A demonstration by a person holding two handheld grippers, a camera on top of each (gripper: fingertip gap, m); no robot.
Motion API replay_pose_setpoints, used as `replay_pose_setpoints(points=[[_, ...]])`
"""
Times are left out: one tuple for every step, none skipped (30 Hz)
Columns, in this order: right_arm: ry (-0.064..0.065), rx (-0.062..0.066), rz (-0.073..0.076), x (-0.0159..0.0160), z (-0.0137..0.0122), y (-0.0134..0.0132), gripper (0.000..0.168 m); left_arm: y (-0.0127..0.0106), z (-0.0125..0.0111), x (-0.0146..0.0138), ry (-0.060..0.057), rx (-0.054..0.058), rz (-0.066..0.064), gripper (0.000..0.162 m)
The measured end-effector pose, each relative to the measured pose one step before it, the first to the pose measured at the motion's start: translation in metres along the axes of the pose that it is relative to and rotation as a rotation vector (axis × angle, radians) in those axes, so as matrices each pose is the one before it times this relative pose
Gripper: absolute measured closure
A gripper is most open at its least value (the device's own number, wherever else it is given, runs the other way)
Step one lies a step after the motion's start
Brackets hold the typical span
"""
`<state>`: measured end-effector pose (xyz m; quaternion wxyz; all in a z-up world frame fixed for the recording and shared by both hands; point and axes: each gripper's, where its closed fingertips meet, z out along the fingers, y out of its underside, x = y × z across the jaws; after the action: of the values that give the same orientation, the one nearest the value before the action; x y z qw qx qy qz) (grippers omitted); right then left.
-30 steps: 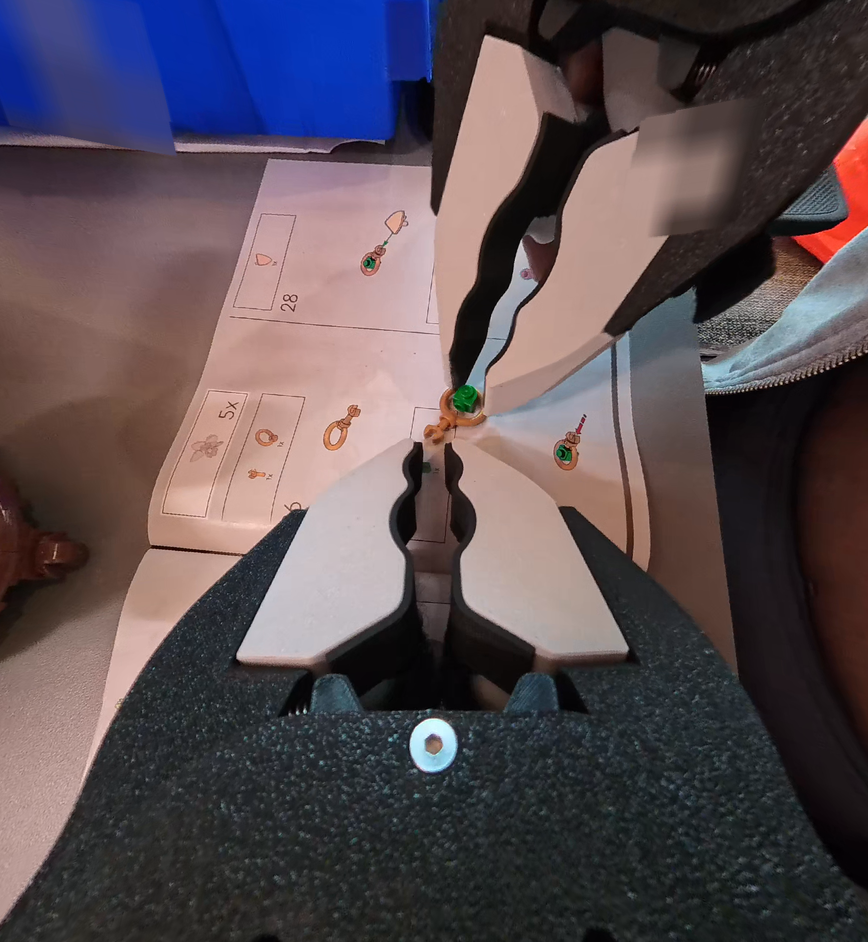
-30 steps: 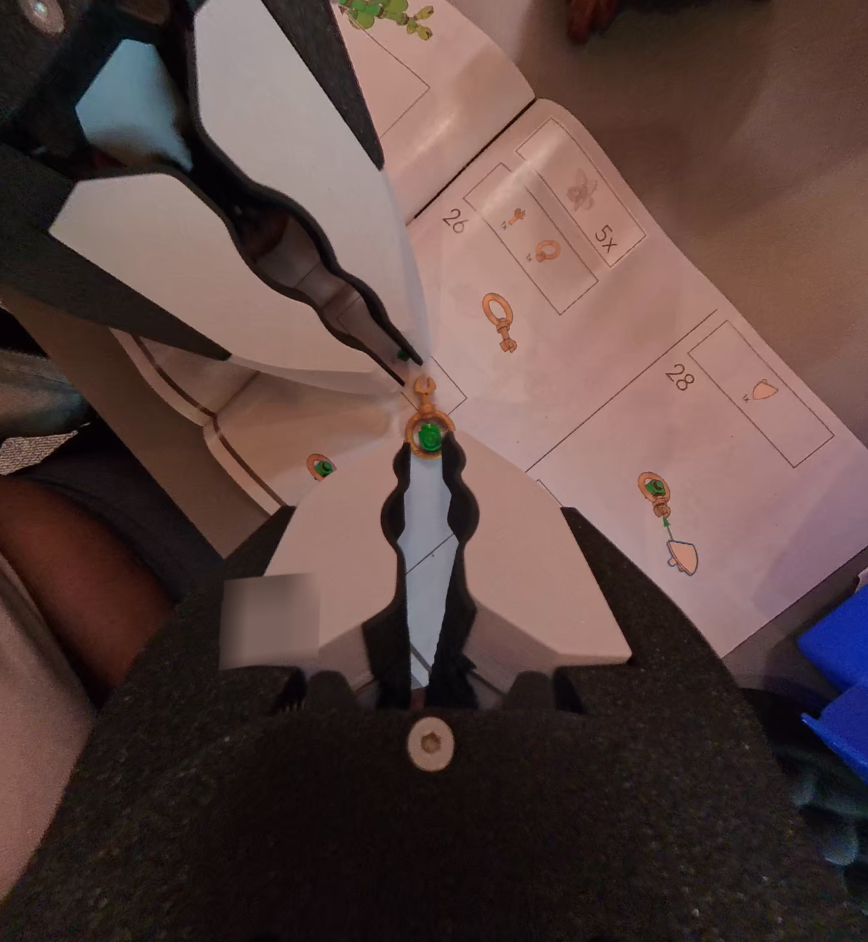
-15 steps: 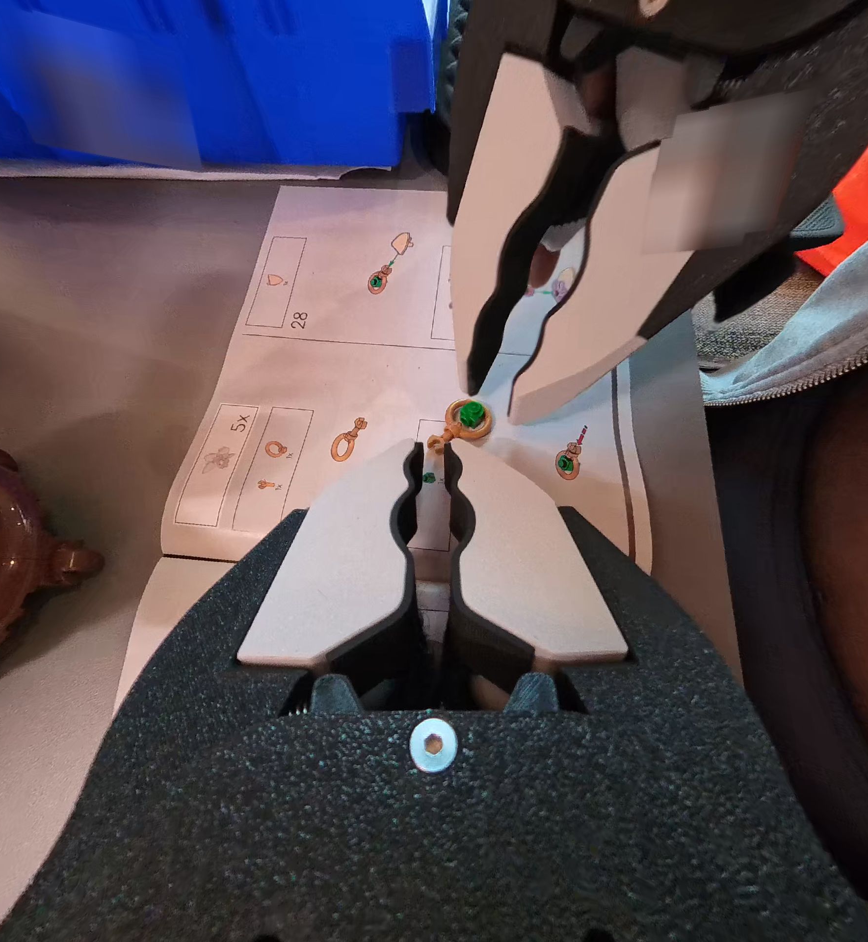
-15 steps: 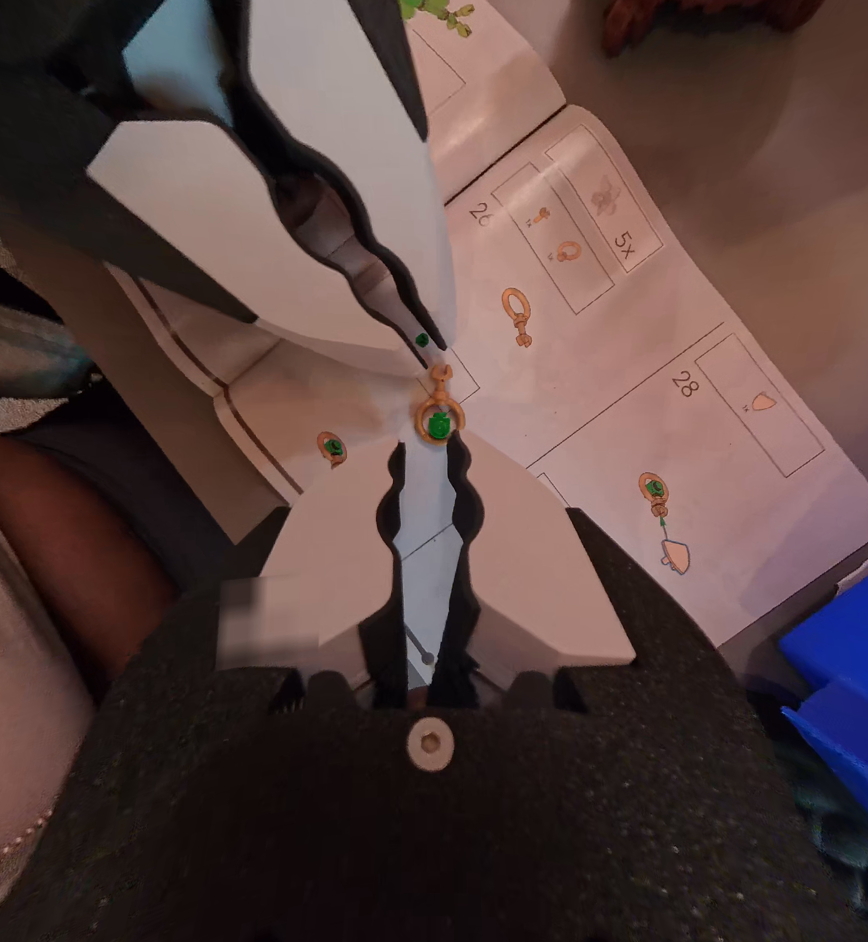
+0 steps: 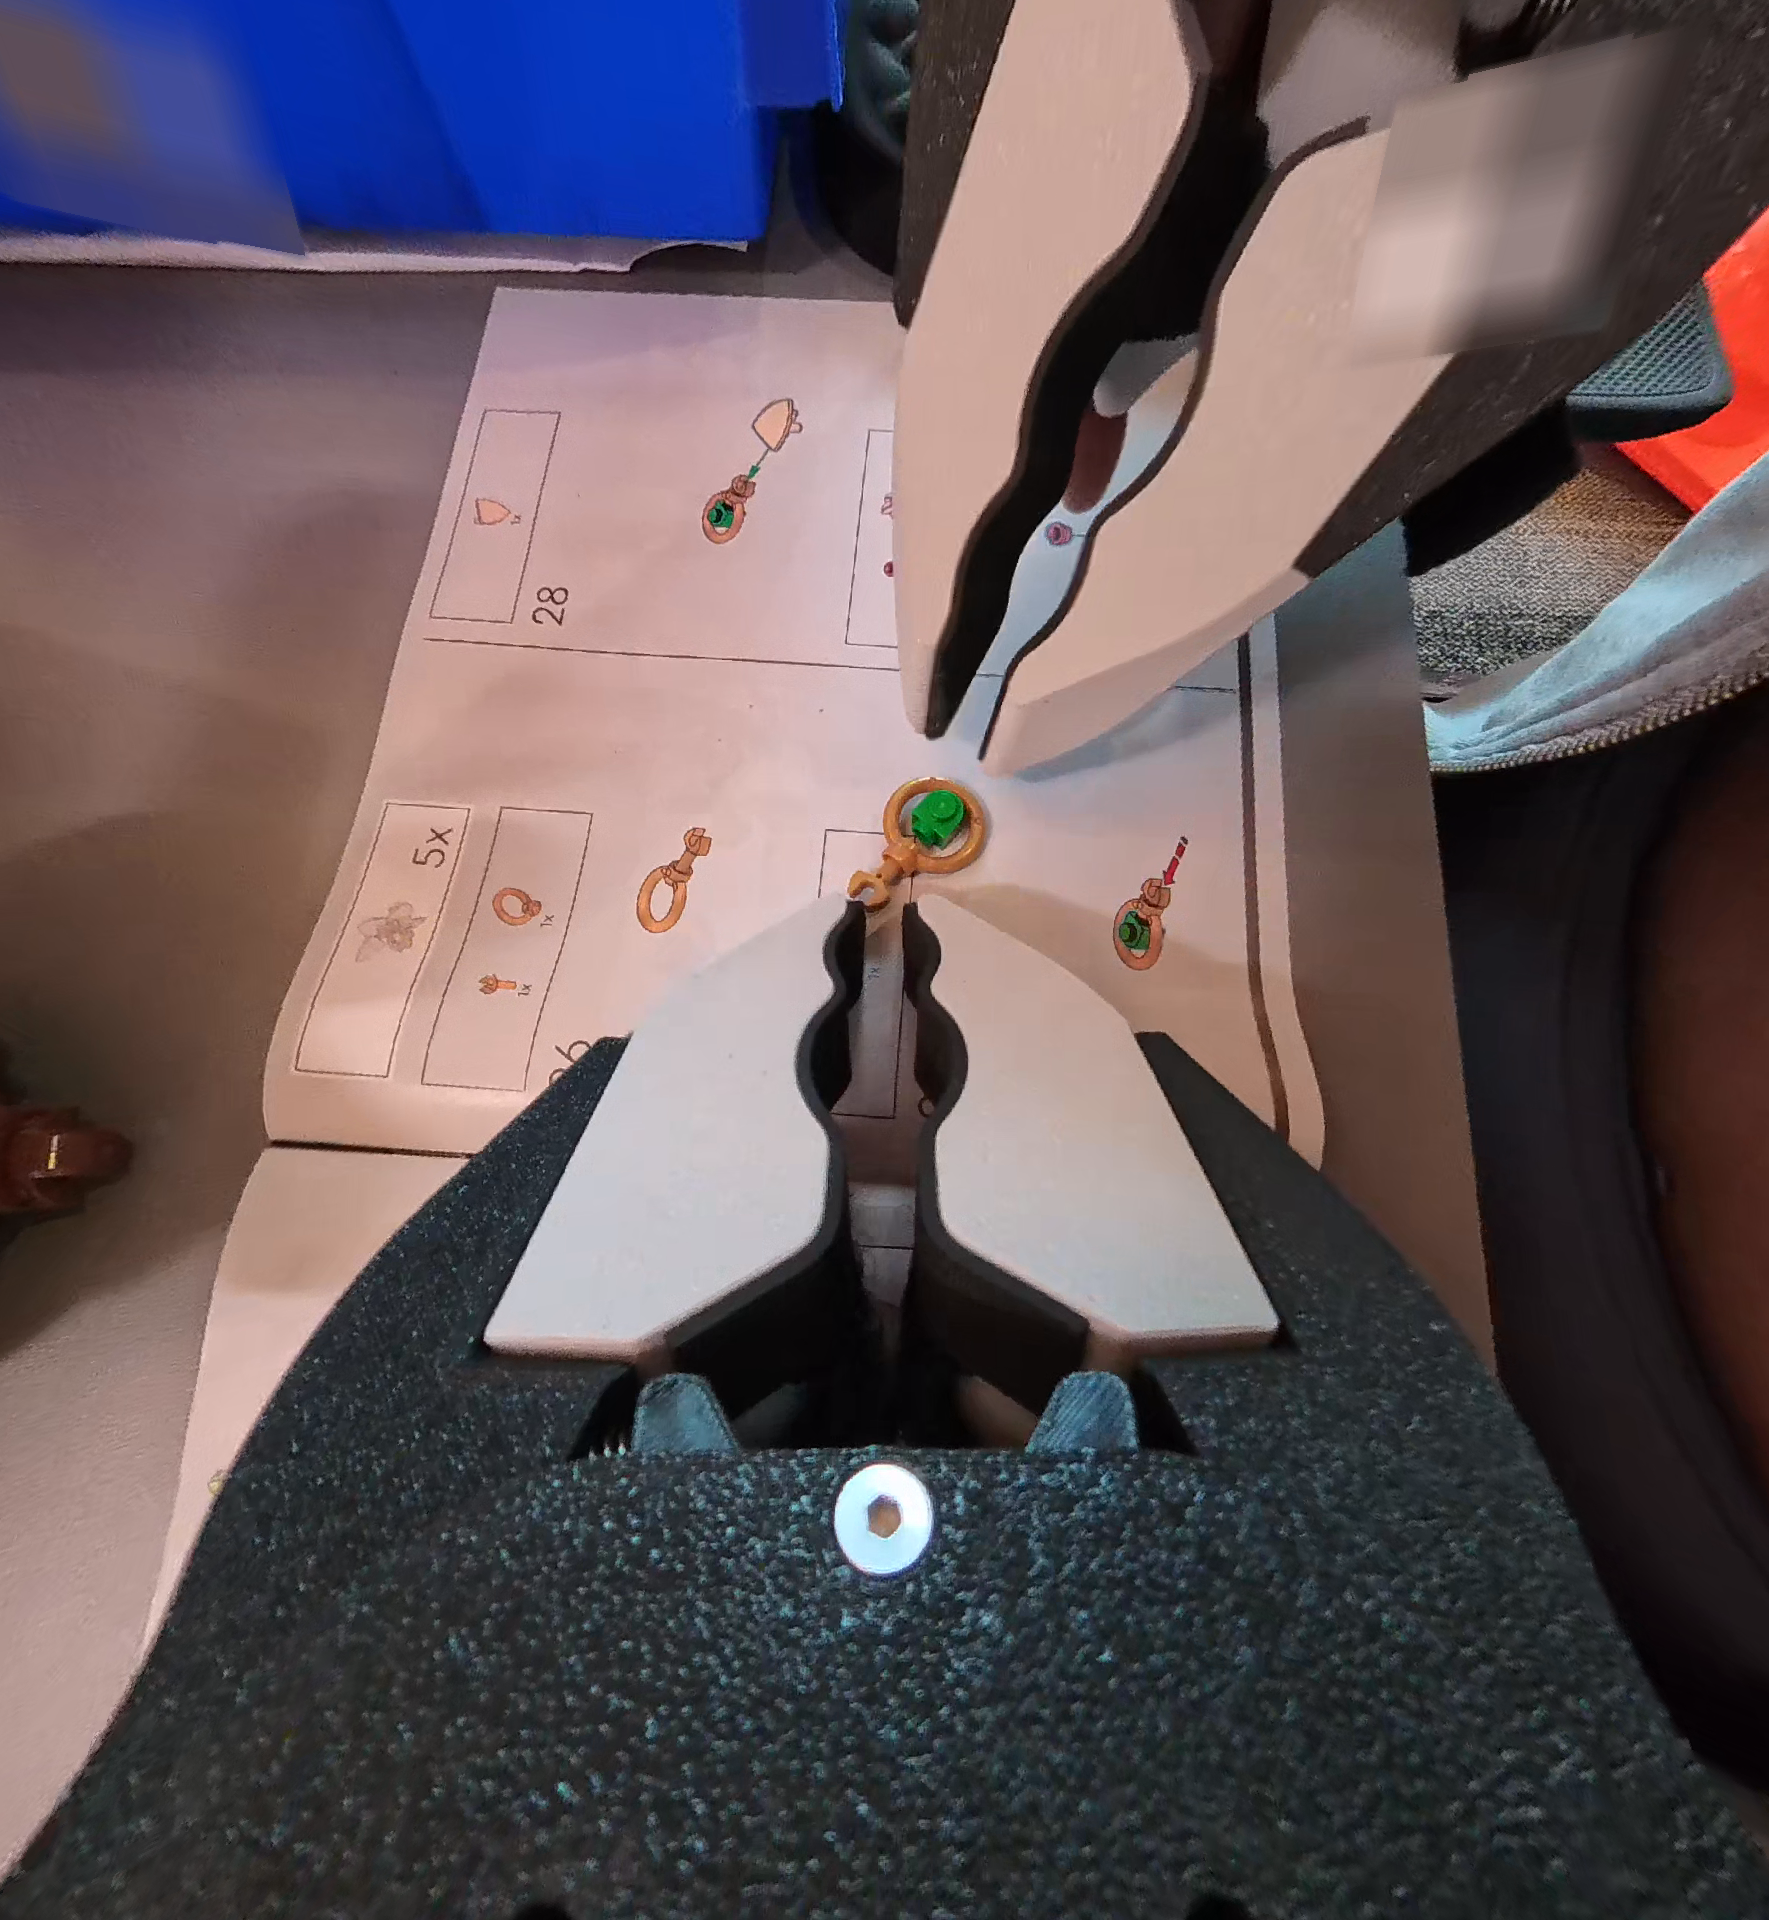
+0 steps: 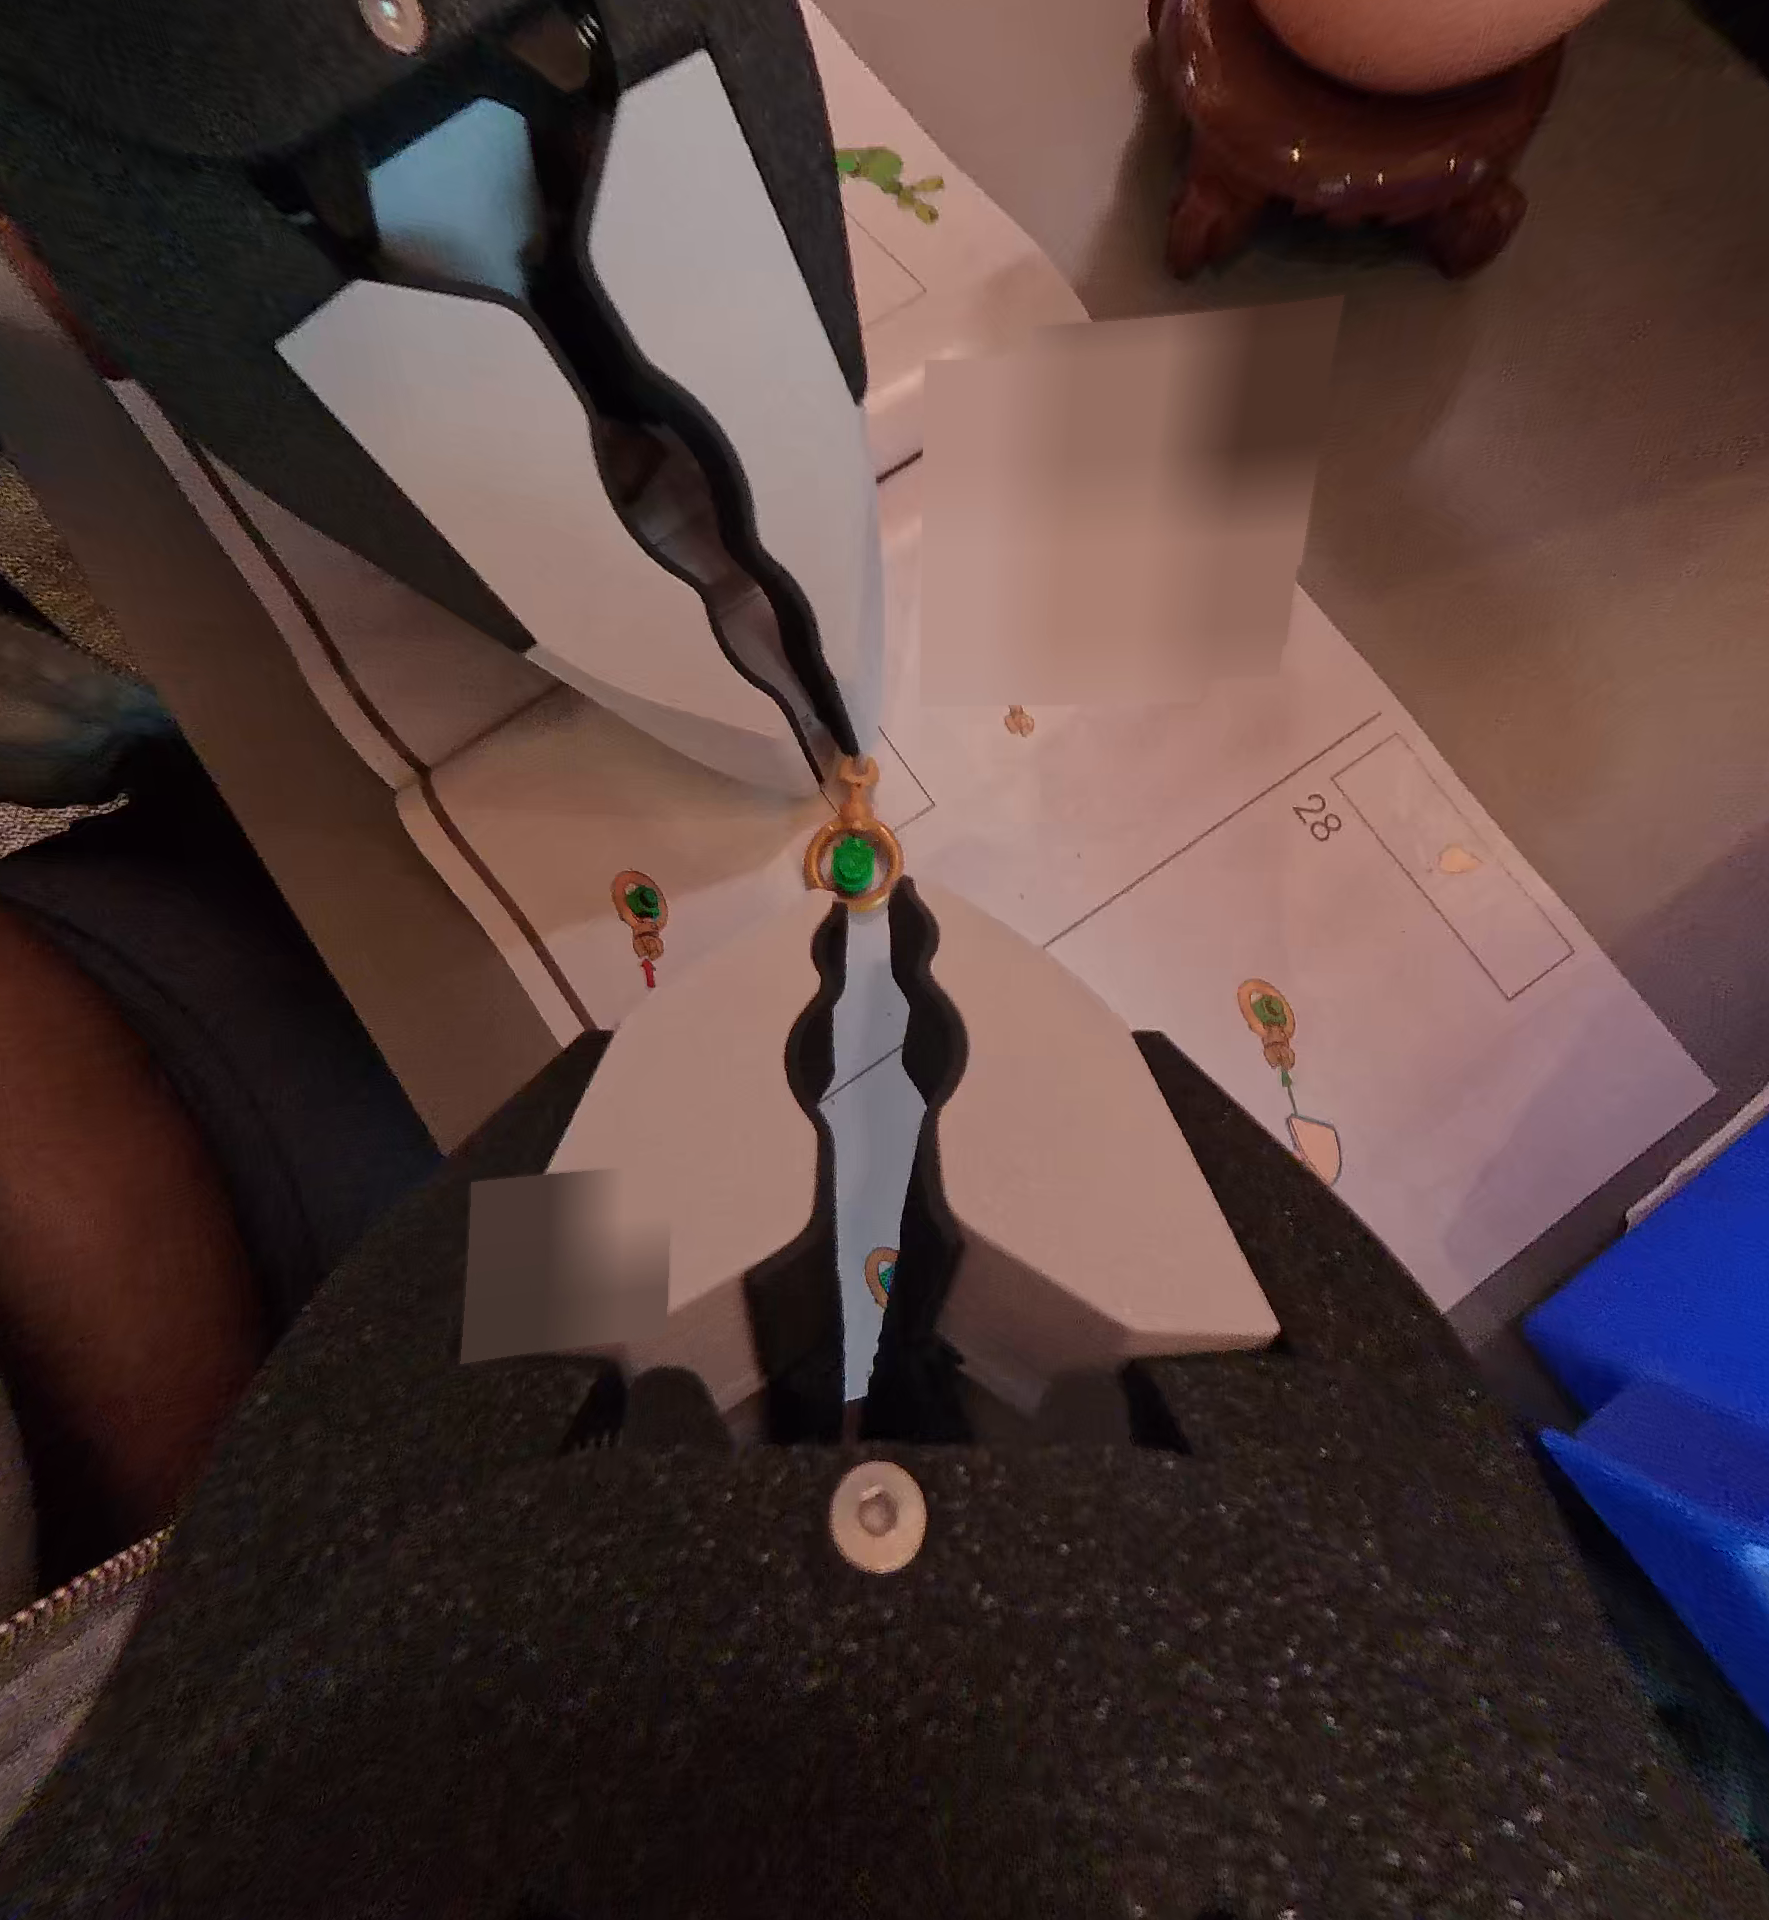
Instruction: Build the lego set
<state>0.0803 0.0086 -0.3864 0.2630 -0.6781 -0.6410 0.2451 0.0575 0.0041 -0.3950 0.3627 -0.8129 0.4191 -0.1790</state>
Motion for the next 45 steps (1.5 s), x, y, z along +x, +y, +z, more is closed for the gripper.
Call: replay_pose_setpoints(points=[[-0.0006, 0.0197, -0.0151, -0.00106, -0.00012, -0.00243, 0.160, 0.00001, 0.00000, 0.00009, -0.0007, -0.0002, -0.0005, 0.155], [0.0022, 0.0185, -0.0162, -0.00073, 0.00014, -0.00241, 0.161, 0.00001, 0.00000, 0.00004, -0.0007, -0.0002, 0.0001, 0.155], [0.0021, 0.0108, -0.0156, -0.00061, 0.00038, -0.00154, 0.161, 0.00001, 0.00000, -0.00006, -0.0003, 0.0000, 0.0002, 0.155], [0.0044, 0.0048, -0.0118, 0.00009, 0.00077, -0.00058, 0.161, 0.00001, -0.00001, 0.00006, 0.0003, -0.0001, -0.0003, 0.155], [-0.0013, -0.0028, -0.0065, -0.00048, 0.00111, 0.00070, 0.161, 0.00003, -0.00002, -0.00003, 0.0004, -0.0001, -0.0008, 0.155], [-0.0098, -0.0126, -0.0016, -0.00119, 0.00149, 0.00220, 0.162, -0.00006, 0.00008, -0.00008, 0.0002, -0.0001, -0.0007, 0.155], [-0.0068, -0.0073, 0.0008, -0.00074, 0.00147, 0.00163, 0.162, 0.00005, -0.00005, 0.00003, -0.0003, -0.0001, 0.0002, 0.155], [0.0004, 0.0003, 0.0004, 0.00027, 0.00103, 0.00051, 0.162, -0.00001, -0.00001, -0.00002, -0.0011, 0.0002, 0.0013, 0.155], [0.0029, -0.0004, 0.0009, 0.00079, 0.00056, 0.00033, 0.162, -0.00003, 0.00001, 0.00002, -0.0016, 0.0003, 0.0019, 0.155], [0.0010, 0.0007, 0.0023, 0.00047, 0.00028, -0.00030, 0.162, 0.00005, 0.00007, 0.00005, -0.0014, 0.0002, 0.0018, 0.155], [-0.0003, 0.0038, 0.0031, 0.00026, 0.00014, -0.00076, 0.162, 0.00002, -0.00004, -0.00005, -0.0006, 0.0001, 0.0008, 0.155], [-0.0024, 0.0018, 0.0016, -0.00013, 0.00021, -0.00044, 0.162, 0.00000, 0.00000, 0.00006, 0.0004, 0.0000, -0.0002, 0.155], [-0.0009, -0.0045, -0.0005, -0.00010, 0.00059, 0.00036, 0.161, 0.00002, -0.00002, -0.00003, 0.0006, 0.0000, -0.0004, 0.155], [0.0035, -0.0081, -0.0021, 0.00045, 0.00097, 0.00116, 0.161, -0.00004, 0.00004, 0.00002, 0.0006, 0.0000, -0.0002, 0.155], [0.0003, -0.0010, -0.0039, -0.00012, 0.00069, 0.00017, 0.161, 0.00000, 0.00000, 0.00007, 0.0005, 0.0000, -0.0001, 0.156], [0.0007, 0.0038, -0.0012, 0.00008, 0.00026, -0.00064, 0.162, 0.00001, -0.00001, 0.00001, 0.0009, 0.0000, -0.0004, 0.156], [-0.0016, -0.0017, 0.0014, -0.00013, 0.00045, 0.00007, 0.162, 0.00004, 0.00011, 0.00010, 0.0012, -0.0001, -0.0003, 0.156], [-0.0019, 0.0002, 0.0026, -0.00015, 0.00030, -0.00016, 0.162, 0.00004, -0.00004, 0.00020, 0.0011, 0.0000, 0.0003, 0.156], [-0.0014, -0.0005, -0.0003, 0.00004, 0.00017, -0.00014, 0.162, 0.00002, -0.00002, 0.00003, 0.0010, 0.0000, -0.0004, 0.156], [-0.0013, -0.0027, -0.0030, 0.00005, 0.00001, -0.00001, 0.162, 0.00007, 0.00010, -0.00002, 0.0021, -0.0003, -0.0021, 0.156], [-0.0016, -0.0051, -0.0032, 0.00002, 0.00011, 0.00001, 0.162, 0.00006, -0.00003, 0.00010, 0.0030, -0.0003, -0.0030, 0.156], [-0.0019, -0.0072, -0.0043, 0.00007, 0.00009, -0.00001, 0.162, -0.00002, 0.00005, 0.00000, 0.0033, -0.0004, -0.0032, 0.156], [-0.0025, -0.0092, -0.0071, 0.00000, -0.00001, 0.00002, 0.162, 0.00014, 0.00002, 0.00006, 0.0036, -0.0004, -0.0034, 0.156], [-0.0041, -0.0131, -0.0063, 0.00005, 0.00004, 0.00016, 0.162, 0.00003, -0.00001, 0.00003, 0.0037, -0.0004, -0.0037, 0.156], [-0.0051, -0.0154, -0.0105, 0.00006, 0.00010, 0.00000, 0.162, -0.00001, 0.00003, -0.00003, 0.0037, -0.0004, -0.0040, 0.156], [-0.0051, -0.0163, -0.0208, -0.00006, -0.00002, -0.00010, 0.162, 0.00006, 0.00009, 0.00002, 0.0040, -0.0004, -0.0044, 0.156], [-0.0048, -0.0159, -0.0265, 0.00003, 0.00006, -0.00002, 0.162, -0.00001, 0.00002, 0.00000, 0.0038, -0.0004, -0.0042, 0.156], [-0.0061, -0.0161, -0.0200, 0.00006, 0.00003, 0.00002, 0.162, 0.00000, -0.00001, -0.00004, 0.0033, -0.0003, -0.0036, 0.156], [-0.0081, -0.0155, -0.0123, -0.00002, 0.00012, 0.00007, 0.162, 0.00008, 0.00004, 0.00005, 0.0027, -0.0001, -0.0029, 0.156], [-0.0085, -0.0130, -0.0131, 0.00006, 0.00003, 0.00006, 0.162, -0.00003, -0.00001, -0.00003, 0.0024, 0.0002, -0.0022, 0.156], [-0.0084, -0.0109, -0.0101, 0.00004, -0.00001, 0.00005, 0.162, 0.00003, -0.00006, 0.00010, 0.0026, 0.0000, -0.0025, 0.156], [-0.0079, -0.0111, -0.0069, -0.00008, 0.00015, -0.00004, 0.162, 0.00004, -0.00008, 0.00003, 0.0031, 0.0000, -0.0026, 0.156], [-0.0065, -0.0102, -0.0081, -0.00004, 0.00003, 0.00005, 0.162, 0.00000, 0.00008, -0.00001, 0.0037, 0.0003, -0.0033, 0.156], [-0.0061, -0.0095, -0.0141, 0.00003, 0.00005, 0.00011, 0.162, -0.00002, -0.00009, 0.00002, 0.0052, 0.0004, -0.0056, 0.156], [-0.0081, -0.0102, -0.0125, 0.00001, 0.00001, 0.00002, 0.162, -0.00002, 0.00003, 0.00001, 0.0065, 0.0003, -0.0075, 0.156], [-0.0104, -0.0112, -0.0093, 0.00005, 0.00006, 0.00000, 0.162, -0.00009, -0.00008, -0.00008, 0.0065, 0.0003, -0.0079, 0.156], [-0.0114, -0.0125, -0.0080, -0.00010, 0.00018, -0.00003, 0.163, -0.00004, 0.00002, -0.00002, 0.0055, 0.0002, -0.0068, 0.156], [-0.0119, -0.0132, -0.0069, -0.00002, 0.00009, 0.00010, 0.163, -0.00008, -0.00004, 0.00001, 0.0042, 0.0002, -0.0044, 0.156], [-0.0118, -0.0134, -0.0062, 0.00009, 0.00009, 0.00006, 0.163, 0.00007, -0.00002, 0.00004, 0.0033, 0.0002, -0.0024, 0.156], [-0.0114, -0.0146, -0.0035, 0.00001, 0.00015, 0.00008, 0.163, -0.00002, -0.00006, 0.00005, 0.0023, 0.0003, -0.0024, 0.156], [-0.0105, -0.0157, 0.0033, 0.00008, 0.00018, 0.00018, 0.163, -0.00005, -0.00007, -0.00025, 0.0006, 0.0005, -0.0032, 0.156], [-0.0086, -0.0151, 0.0022, 0.00001, 0.00017, 0.00006, 0.163, -0.00009, -0.00023, -0.00043, -0.0005, 0.0010, -0.0042, 0.156], [-0.0050, -0.0135, -0.0016, 0.00005, -0.00001, 0.00009, 0.163, -0.00006, 0.00001, -0.00033, 0.0017, 0.0009, -0.0052, 0.156], [-0.0020, -0.0135, -0.0007, -0.00004, 0.00004, 0.00012, 0.163, -0.00001, -0.00004, -0.00009, 0.0046, 0.0001, -0.0064, 0.156], [0.0007, -0.0128, 0.0014, 0.00007, 0.00017, 0.00003, 0.163, 0.00006, 0.00000, -0.00014, 0.0053, -0.0003, -0.0077, 0.156]])
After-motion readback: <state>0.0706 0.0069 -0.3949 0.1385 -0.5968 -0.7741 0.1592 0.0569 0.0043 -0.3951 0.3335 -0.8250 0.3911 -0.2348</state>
